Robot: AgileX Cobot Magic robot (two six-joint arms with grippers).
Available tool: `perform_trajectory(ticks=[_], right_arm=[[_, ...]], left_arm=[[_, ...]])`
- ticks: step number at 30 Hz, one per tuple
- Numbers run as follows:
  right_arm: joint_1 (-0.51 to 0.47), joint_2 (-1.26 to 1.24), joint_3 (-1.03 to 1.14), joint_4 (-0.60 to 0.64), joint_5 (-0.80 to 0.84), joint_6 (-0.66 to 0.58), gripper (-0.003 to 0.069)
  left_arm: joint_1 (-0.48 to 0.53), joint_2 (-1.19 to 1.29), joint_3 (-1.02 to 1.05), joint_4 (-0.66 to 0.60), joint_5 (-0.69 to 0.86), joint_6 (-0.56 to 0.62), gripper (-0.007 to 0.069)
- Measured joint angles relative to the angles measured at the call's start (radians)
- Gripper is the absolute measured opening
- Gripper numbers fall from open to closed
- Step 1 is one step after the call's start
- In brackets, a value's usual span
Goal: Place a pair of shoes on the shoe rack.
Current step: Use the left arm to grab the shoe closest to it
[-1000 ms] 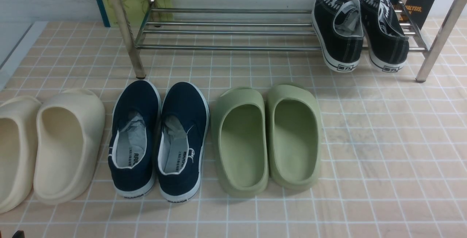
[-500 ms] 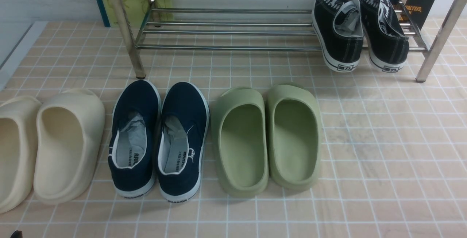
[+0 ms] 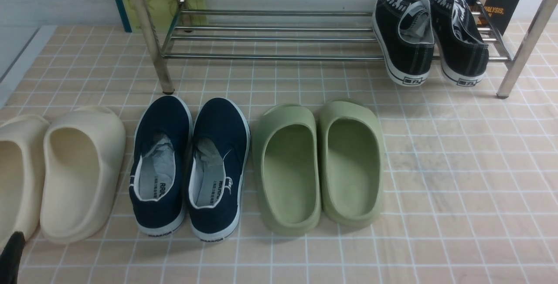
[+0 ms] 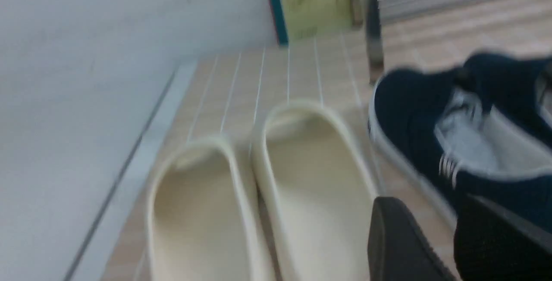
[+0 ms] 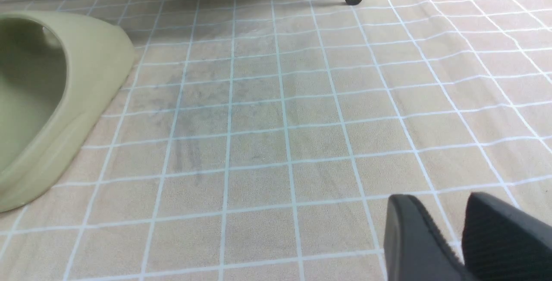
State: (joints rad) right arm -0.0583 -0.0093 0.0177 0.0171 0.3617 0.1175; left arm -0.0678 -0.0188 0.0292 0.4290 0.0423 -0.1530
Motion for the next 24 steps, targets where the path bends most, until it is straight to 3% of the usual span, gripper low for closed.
perform_trajectory(ticks=[6, 10, 13, 16, 22, 23, 24], right_arm=[[0.0, 0.0, 0.0, 0.0, 0.0, 0.0, 0.0211], [0.0, 0.0, 0.0, 0.0, 0.0, 0.0, 0.0216], [0.0, 0.0, 0.0, 0.0, 0.0, 0.0, 0.0218], [0.0, 0.0, 0.0, 0.0, 0.0, 0.0, 0.0219], [0.0, 0.0, 0.0, 0.0, 0.0, 0.0, 0.0225], [0.0, 0.0, 0.0, 0.0, 0.0, 0.0, 0.0225], [0.0, 0.0, 0.0, 0.0, 0.0, 0.0, 0.0227]], left_arm=[[0.0, 0.0, 0.0, 0.025, -0.341, -0.023, 0.0239], [0.0, 0.0, 0.0, 0.026, -0.541, -0.165, 0.0239], [0.0, 0.0, -0.01, 0.02, -0.72, -0.338, 0.0239], [0.0, 0.0, -0.094, 0.001, -0.608, -0.402, 0.0239], [0.0, 0.172, -0.375, -0.024, 0.009, -0.47, 0.0239], [0.0, 0.172, -0.375, -0.024, 0.009, -0.47, 0.0239], [0.0, 0.262, -0.416, -0.024, 0.142, -0.473, 0.0239]])
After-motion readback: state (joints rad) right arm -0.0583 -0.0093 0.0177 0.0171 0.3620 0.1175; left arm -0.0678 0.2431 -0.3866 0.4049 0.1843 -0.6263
